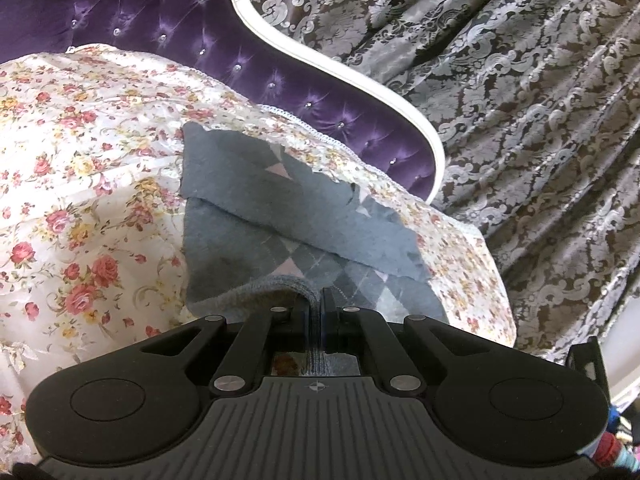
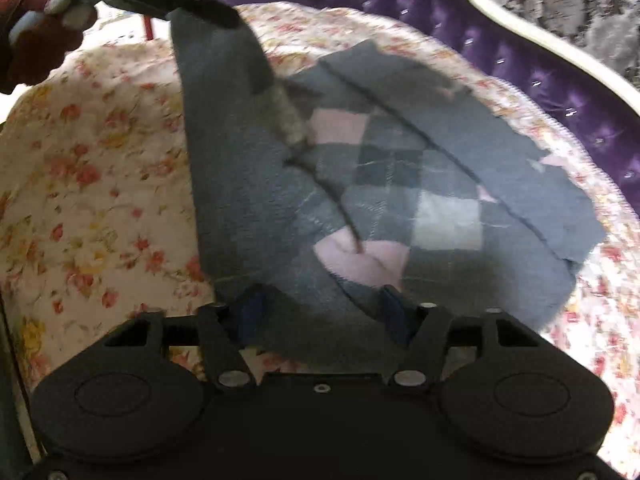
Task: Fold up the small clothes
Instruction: 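Lift the sweater edge with both grippers and fold it over the rest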
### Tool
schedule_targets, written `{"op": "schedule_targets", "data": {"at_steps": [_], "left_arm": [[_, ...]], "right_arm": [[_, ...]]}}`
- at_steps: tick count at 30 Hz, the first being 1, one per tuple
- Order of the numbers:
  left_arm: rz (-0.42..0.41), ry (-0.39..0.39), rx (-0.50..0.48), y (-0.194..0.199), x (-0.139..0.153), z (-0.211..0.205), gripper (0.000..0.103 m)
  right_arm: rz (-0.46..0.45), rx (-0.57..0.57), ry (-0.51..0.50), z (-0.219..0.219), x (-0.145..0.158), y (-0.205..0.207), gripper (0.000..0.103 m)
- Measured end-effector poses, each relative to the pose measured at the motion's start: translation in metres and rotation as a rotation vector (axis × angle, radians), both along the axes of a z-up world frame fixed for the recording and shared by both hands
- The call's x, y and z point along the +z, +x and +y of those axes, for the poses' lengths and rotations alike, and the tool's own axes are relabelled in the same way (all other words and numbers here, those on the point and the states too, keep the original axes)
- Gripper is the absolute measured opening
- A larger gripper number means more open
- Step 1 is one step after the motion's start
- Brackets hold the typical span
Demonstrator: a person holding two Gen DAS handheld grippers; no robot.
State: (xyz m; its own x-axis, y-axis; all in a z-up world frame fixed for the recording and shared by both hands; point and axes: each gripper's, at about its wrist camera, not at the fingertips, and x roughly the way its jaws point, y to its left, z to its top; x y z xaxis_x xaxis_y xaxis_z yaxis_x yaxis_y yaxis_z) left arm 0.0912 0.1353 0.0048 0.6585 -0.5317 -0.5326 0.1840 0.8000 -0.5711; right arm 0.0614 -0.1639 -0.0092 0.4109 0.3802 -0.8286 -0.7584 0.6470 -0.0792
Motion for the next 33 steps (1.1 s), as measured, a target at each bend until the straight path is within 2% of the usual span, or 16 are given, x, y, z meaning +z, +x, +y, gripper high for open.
{"op": "schedule_targets", "data": {"at_steps": [1, 2, 5, 9, 13, 18, 24, 28, 33], "left_arm": [[0.003, 0.001, 0.002, 0.0, -0.001, 0.0, 0.004], [0.006, 0.001, 0.003, 0.001, -0.001, 0.0, 0.004], [0.008, 0.002, 0.006, 0.002, -0.002, 0.002, 0.004], [0.006, -0.001, 0.011, 0.004, 0.0, 0.005, 0.004], [-0.003, -0.008, 0.014, 0.011, 0.007, 0.008, 0.004], [-0.033, -0.03, 0.015, 0.024, 0.022, 0.012, 0.004], [-0.077, -0.031, 0.014, 0.051, 0.04, 0.014, 0.004], [-0.093, -0.041, 0.013, 0.082, 0.049, 0.014, 0.004], [-0.082, -0.045, 0.003, 0.141, 0.052, 0.01, 0.004]], "right_arm": [[0.026, 0.012, 0.019, -0.002, 0.001, -0.001, 0.022], [0.051, 0.018, 0.033, -0.003, 0.001, -0.001, 0.009], [0.019, 0.029, 0.028, -0.002, 0.007, -0.009, 0.008], [-0.012, -0.062, 0.148, -0.019, 0.026, -0.011, 0.008], [-0.038, -0.199, 0.285, -0.045, 0.05, 0.001, 0.007], [-0.071, -0.353, 0.417, -0.074, 0.071, 0.029, 0.007], [-0.141, -0.468, 0.493, -0.098, 0.085, 0.069, 0.007], [-0.17, -0.527, 0.531, -0.111, 0.09, 0.106, 0.007], [-0.197, -0.588, 0.552, -0.123, 0.087, 0.159, 0.007]]}}
